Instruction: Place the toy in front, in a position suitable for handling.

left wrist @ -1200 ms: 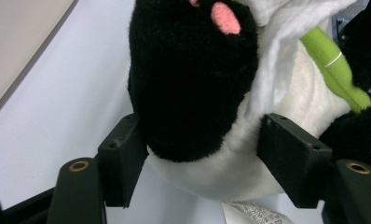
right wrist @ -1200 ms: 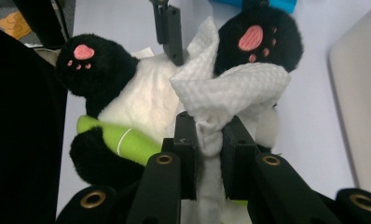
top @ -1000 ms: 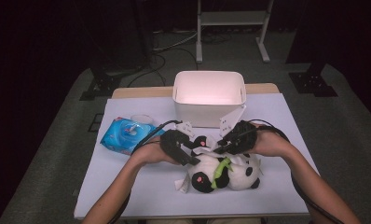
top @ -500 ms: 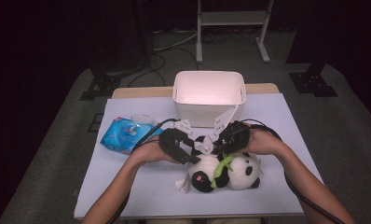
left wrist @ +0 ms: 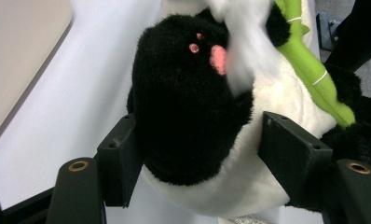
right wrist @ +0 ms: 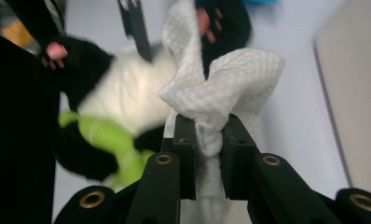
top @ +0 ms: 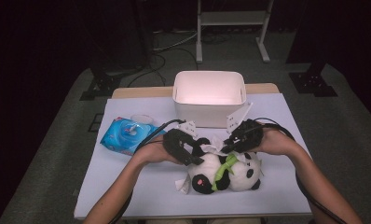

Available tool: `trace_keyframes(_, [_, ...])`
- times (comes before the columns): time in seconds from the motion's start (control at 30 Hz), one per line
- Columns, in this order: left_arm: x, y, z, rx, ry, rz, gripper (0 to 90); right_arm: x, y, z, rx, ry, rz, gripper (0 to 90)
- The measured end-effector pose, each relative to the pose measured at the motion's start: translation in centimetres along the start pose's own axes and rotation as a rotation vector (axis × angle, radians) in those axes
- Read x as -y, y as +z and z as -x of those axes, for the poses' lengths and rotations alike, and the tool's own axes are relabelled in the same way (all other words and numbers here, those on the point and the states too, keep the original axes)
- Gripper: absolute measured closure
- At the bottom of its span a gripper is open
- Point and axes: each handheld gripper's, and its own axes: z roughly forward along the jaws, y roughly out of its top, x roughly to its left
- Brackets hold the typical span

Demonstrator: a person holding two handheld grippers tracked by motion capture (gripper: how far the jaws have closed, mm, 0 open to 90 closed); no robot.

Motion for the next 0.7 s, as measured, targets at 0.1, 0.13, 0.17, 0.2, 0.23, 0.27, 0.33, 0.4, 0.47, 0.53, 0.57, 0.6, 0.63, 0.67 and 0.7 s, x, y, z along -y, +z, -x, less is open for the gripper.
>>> trace_keyframes(0.1, [0.0, 0.0, 0.0, 0.002, 0.001, 0.006, 32.4, 1.2, -0.4, 0.4, 0.006, 0.033, -0.035, 77.7])
trace_keyframes(0.13, [0.0, 0.0, 0.0, 0.004, 0.001, 0.008, 32.5, 1.5, -0.4, 0.5, 0.004, 0.044, -0.036, 77.7])
trace_keyframes(0.17, [0.0, 0.0, 0.0, 0.004, 0.0, 0.008, 32.6, 1.8, -0.4, 0.5, 0.001, 0.053, -0.024, 77.7])
trace_keyframes(0.2, [-0.1, 0.1, 0.0, 0.005, -0.002, 0.007, 32.6, 1.9, -0.5, 0.5, -0.002, 0.059, -0.019, 77.7])
trace_keyframes(0.23, [-0.1, 0.1, 0.0, 0.003, -0.001, 0.004, 32.7, 1.9, -0.4, 0.5, -0.003, 0.058, -0.015, 77.7])
trace_keyframes(0.27, [-0.2, 0.1, 0.0, 0.002, -0.001, 0.002, 32.8, 1.8, -0.3, 0.5, -0.005, 0.054, -0.011, 77.6])
trace_keyframes(0.33, [-0.2, 0.1, 0.1, -0.001, 0.005, -0.001, 33.3, 1.5, -0.1, 0.5, -0.013, 0.044, -0.01, 77.6])
trace_keyframes(0.4, [-0.2, 0.1, 0.0, -0.001, 0.005, -0.005, 33.4, 1.1, 0.1, 0.5, -0.015, 0.034, -0.013, 77.6])
trace_keyframes(0.47, [-0.3, 0.1, 0.0, -0.002, 0.006, -0.005, 33.6, 0.5, 0.3, 0.5, -0.02, 0.026, -0.011, 77.6])
trace_keyframes(0.53, [-0.3, 0.1, 0.0, -0.004, 0.007, -0.004, 33.8, 0.0, 0.4, 0.6, -0.027, 0.013, -0.01, 77.6])
trace_keyframes(0.57, [-0.3, 0.1, 0.0, -0.003, 0.007, -0.004, 33.7, -0.3, 0.4, 0.6, -0.029, 0.008, -0.008, 77.6])
trace_keyframes(0.6, [-0.3, 0.2, 0.0, -0.003, 0.007, -0.003, 33.8, -0.6, 0.4, 0.5, -0.031, 0.002, -0.005, 77.6])
trace_keyframes(0.63, [-0.3, 0.2, 0.0, -0.004, 0.006, -0.003, 33.8, -0.9, 0.5, 0.5, -0.032, -0.002, -0.004, 77.6])
trace_keyframes(0.67, [-0.3, 0.1, 0.0, -0.004, 0.006, -0.004, 33.8, -1.4, 0.6, 0.4, -0.037, -0.005, -0.006, 77.6])
trace_keyframes(0.7, [-0.3, 0.1, 0.0, -0.004, 0.007, -0.004, 33.8, -1.6, 0.7, 0.4, -0.038, -0.021, -0.003, 77.6])
